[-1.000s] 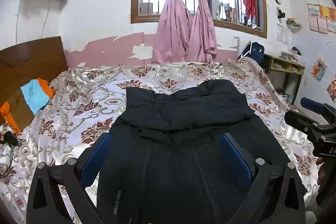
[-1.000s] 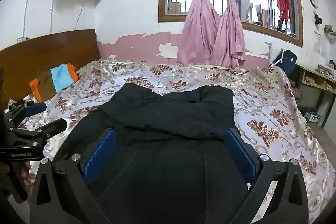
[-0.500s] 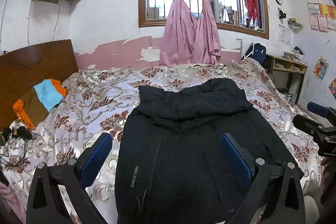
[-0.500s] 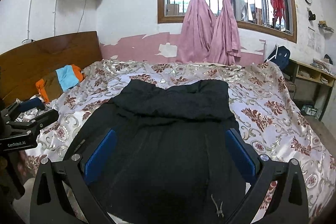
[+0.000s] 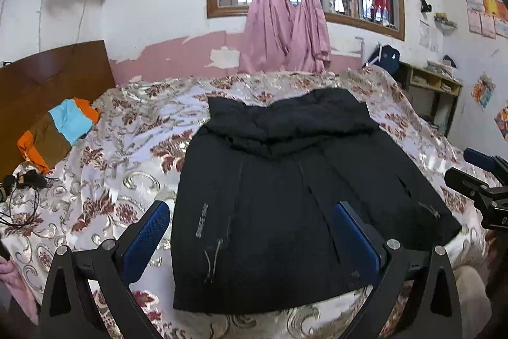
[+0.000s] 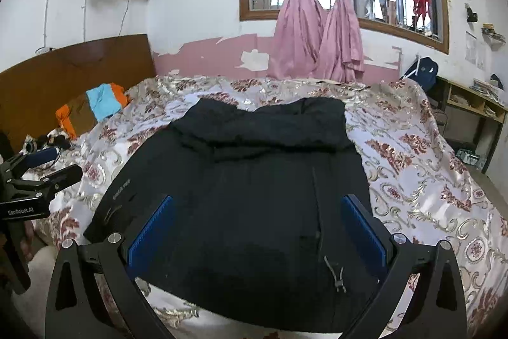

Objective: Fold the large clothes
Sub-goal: 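Pull both tools back from the folded black jacket, then move both tools to the jacket's folded edge and close on it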

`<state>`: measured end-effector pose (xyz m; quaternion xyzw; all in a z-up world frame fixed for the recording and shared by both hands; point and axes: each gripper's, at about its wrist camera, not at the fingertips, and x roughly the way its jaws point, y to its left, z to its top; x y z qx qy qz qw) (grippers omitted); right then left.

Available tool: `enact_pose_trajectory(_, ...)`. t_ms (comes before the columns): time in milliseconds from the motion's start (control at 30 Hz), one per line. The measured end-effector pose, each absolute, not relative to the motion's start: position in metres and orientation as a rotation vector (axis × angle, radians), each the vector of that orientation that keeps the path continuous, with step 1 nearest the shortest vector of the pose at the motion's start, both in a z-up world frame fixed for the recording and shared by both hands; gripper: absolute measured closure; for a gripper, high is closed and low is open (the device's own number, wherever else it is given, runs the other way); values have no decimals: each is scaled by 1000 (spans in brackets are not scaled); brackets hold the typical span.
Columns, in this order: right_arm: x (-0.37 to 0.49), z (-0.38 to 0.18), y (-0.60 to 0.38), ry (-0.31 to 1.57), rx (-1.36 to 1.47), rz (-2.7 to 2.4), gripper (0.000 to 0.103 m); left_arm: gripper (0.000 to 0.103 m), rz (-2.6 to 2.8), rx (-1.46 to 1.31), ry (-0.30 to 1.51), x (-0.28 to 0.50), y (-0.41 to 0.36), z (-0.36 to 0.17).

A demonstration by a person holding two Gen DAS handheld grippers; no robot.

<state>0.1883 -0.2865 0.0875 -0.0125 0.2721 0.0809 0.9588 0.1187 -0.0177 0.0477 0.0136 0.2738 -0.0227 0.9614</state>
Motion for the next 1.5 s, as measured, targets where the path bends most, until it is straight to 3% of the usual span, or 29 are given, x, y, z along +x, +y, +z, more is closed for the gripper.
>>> enact_pose_trajectory(1100,158,12,-285,882,-194,182,2,0,-44,164,758,85,-2,-39)
enact_pose_trajectory(1500,172,-27,-272,1010,-427,32,2,0,9,238,764,96,-17,-66)
